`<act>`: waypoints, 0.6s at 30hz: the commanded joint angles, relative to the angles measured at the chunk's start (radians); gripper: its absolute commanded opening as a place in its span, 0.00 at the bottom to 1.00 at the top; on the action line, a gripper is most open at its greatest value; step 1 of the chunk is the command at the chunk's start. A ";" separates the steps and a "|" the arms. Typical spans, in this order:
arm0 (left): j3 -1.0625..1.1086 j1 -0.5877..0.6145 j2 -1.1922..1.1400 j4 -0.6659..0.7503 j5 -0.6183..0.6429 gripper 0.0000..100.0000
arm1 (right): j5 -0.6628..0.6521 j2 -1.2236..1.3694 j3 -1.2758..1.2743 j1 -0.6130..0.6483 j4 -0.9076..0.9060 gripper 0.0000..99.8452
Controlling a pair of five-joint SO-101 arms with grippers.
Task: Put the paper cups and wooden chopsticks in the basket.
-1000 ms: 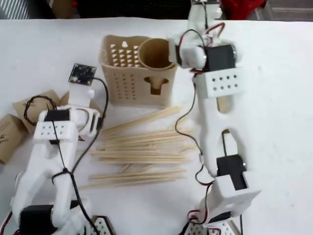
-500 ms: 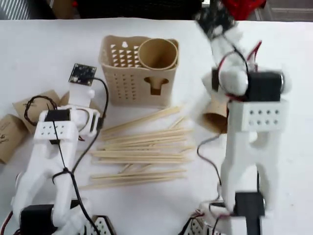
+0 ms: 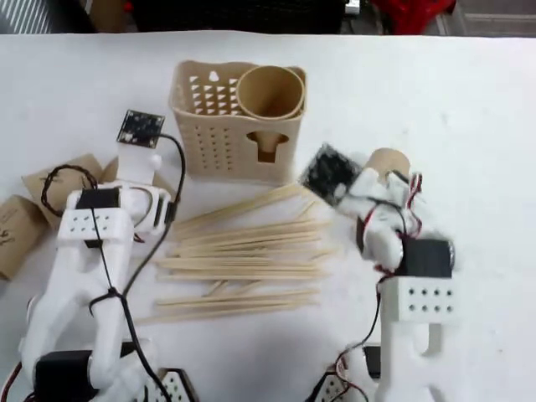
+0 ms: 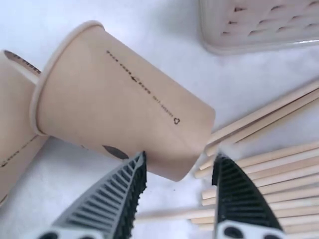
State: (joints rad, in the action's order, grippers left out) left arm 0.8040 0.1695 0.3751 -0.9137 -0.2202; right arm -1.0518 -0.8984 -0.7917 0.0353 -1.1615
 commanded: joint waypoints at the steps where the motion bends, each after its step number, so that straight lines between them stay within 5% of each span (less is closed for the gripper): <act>1: 0.000 0.002 0.031 0.021 0.009 0.22 | -0.063 -0.050 -0.135 -0.070 0.140 0.28; 18: 0.002 0.002 0.031 0.020 0.009 0.22 | -0.095 0.274 -0.307 -0.160 0.734 0.27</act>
State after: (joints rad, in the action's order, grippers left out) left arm 0.8040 0.1695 0.3751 -0.9137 -0.2202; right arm -1.1408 -0.6820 -1.1078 -0.1074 -0.5263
